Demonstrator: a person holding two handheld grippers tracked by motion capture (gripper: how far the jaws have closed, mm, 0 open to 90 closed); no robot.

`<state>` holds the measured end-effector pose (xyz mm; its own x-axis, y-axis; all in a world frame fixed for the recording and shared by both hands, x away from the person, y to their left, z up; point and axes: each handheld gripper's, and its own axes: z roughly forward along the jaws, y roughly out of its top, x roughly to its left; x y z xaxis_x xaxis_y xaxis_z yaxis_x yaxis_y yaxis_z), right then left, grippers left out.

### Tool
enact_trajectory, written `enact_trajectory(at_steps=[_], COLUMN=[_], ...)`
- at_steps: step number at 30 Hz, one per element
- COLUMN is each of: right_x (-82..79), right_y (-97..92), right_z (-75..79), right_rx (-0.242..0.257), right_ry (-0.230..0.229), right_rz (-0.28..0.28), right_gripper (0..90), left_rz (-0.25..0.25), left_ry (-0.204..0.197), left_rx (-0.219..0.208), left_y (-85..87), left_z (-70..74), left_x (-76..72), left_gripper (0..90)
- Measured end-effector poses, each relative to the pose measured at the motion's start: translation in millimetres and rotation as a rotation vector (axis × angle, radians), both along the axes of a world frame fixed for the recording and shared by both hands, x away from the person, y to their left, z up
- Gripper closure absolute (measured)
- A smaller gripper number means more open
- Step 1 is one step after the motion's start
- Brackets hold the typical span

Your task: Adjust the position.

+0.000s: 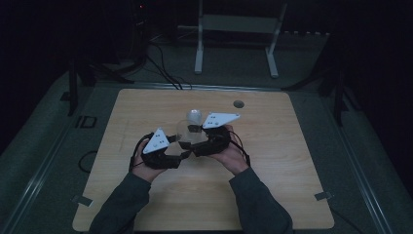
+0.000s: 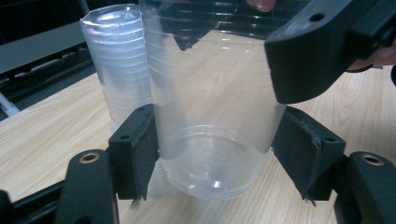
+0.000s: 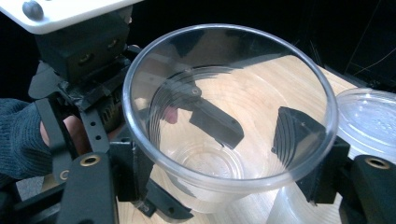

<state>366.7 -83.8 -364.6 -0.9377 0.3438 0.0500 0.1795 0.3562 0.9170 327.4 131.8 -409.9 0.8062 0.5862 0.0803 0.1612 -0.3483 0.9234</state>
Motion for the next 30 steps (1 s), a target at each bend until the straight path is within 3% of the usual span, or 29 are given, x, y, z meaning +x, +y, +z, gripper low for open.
enact_trajectory(at_steps=[8,14,30], right_x=[0.8,2.4,6.8], right_y=[-0.8,-4.3,-17.2], right_z=[-0.6,-1.4,-5.4], right_rx=[0.01,0.053,0.245], right_ry=[0.003,0.027,0.078], right_rz=[0.005,0.03,0.079], right_gripper=[29.5,23.5,19.3], left_rz=[0.005,-0.001,-0.026], left_ry=[-0.003,0.002,0.014], left_rx=[-0.012,-0.03,-0.098], left_y=[0.6,2.3,3.2], left_z=[0.1,0.4,0.0], left_x=[-0.4,-0.2,-0.2], left_gripper=[40.2,40.8,41.0])
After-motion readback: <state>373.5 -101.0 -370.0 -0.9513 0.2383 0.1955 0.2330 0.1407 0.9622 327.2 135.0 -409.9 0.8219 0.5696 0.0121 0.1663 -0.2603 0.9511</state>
